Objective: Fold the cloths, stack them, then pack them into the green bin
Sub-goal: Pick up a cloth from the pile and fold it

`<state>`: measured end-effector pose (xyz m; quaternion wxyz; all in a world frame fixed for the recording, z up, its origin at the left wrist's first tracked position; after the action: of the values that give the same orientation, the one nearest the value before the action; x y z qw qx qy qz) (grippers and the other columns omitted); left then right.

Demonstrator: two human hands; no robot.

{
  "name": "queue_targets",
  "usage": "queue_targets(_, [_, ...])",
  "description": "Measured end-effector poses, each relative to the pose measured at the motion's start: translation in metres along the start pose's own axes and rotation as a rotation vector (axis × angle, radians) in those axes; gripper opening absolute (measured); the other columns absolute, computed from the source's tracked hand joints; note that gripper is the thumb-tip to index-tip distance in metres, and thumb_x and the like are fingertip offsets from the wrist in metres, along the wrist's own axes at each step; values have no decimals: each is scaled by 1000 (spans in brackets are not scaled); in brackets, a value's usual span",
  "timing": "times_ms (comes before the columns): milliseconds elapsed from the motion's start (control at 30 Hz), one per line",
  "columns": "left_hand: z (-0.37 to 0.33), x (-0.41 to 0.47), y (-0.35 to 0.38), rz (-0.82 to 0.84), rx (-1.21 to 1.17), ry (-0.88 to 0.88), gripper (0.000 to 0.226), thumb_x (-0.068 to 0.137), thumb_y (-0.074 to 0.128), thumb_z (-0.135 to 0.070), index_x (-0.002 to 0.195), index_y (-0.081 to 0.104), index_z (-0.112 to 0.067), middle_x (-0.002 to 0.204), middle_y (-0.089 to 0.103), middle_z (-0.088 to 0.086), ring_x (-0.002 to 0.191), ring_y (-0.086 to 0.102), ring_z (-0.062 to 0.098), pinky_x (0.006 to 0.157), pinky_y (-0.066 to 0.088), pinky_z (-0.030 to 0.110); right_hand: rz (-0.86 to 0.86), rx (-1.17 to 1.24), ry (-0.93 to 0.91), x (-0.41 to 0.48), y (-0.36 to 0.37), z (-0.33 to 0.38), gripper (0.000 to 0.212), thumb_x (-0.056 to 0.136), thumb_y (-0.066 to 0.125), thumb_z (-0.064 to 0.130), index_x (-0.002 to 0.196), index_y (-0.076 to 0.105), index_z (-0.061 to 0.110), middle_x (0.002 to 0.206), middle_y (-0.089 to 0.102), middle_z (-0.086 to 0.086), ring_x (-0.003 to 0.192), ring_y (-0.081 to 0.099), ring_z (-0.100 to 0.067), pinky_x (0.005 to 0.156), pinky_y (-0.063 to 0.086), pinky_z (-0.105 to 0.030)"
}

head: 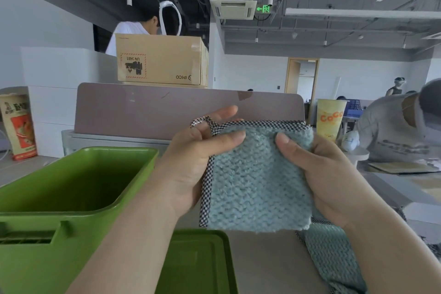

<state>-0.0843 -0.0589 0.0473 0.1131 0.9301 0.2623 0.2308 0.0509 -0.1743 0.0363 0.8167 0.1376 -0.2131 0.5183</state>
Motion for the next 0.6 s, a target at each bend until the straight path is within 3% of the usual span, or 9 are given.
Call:
queue_targets(133, [3, -8, 5, 61, 217, -185, 46, 65, 71, -35, 104, 70, -10, 98, 75, 6, 90, 72, 22, 80, 53, 35, -93, -6, -16, 2, 7, -3, 30, 81, 58, 29, 96, 70, 5, 100, 75, -12, 94, 71, -31, 85, 54, -48])
queue_targets(233, [6, -8, 4, -1, 342, -123, 29, 72, 73, -27, 98, 72, -15, 97, 76, -2, 90, 72, 14, 79, 52, 30, -134, -83, -29, 2, 7, -1, 32, 81, 59, 33, 96, 69, 6, 99, 75, -11, 93, 71, -31, 87, 54, -53])
queue_targets(333, [5, -6, -2, -115, 425, -51, 36, 65, 79, -28, 98, 72, -17, 95, 76, -5, 89, 72, 12, 85, 51, 31, -259, -298, -132, 2, 5, 3, 24, 88, 59, 28, 91, 69, 6, 90, 75, -12, 85, 70, -31, 80, 56, -55])
queue_targets(400, [4, -6, -4, -154, 432, -28, 44, 55, 80, -29, 96, 72, -14, 92, 76, -3, 87, 72, 14, 85, 52, 32, -321, -365, -176, 3, 5, 4, 22, 94, 55, 19, 86, 66, 2, 85, 73, -14, 79, 67, -32, 73, 54, -49])
queue_targets(500, [4, -6, -3, -159, 399, -29, 45, 50, 81, -22, 92, 71, -11, 89, 77, 0, 84, 73, 17, 81, 54, 34, -374, -292, -166, 2, 6, 4, 28, 97, 50, 13, 77, 59, -4, 70, 66, -6, 62, 58, -15, 58, 47, -28])
queue_targets(533, [4, -5, -2, -157, 385, -34, 44, 49, 81, -20, 91, 71, -10, 89, 77, 1, 83, 73, 17, 81, 54, 34, -382, -242, -140, 1, 7, 3, 30, 97, 49, 13, 75, 56, -5, 67, 64, -4, 62, 58, -12, 57, 47, -26])
queue_targets(600, [5, -5, -2, -151, 367, -41, 42, 51, 82, -16, 92, 71, -9, 89, 77, 2, 83, 73, 18, 79, 55, 33, -366, -146, -81, 1, 8, 2, 33, 97, 50, 18, 76, 58, -5, 71, 67, -12, 67, 64, -19, 65, 52, -35])
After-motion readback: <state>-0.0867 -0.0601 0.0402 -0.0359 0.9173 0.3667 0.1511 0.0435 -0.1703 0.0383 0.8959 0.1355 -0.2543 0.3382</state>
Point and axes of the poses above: each hand's wrist, its own x-axis towards the middle knuckle, its own y-axis out of the palm, z = x × y, the point moved 2 cm from there along x, towards the middle knuckle
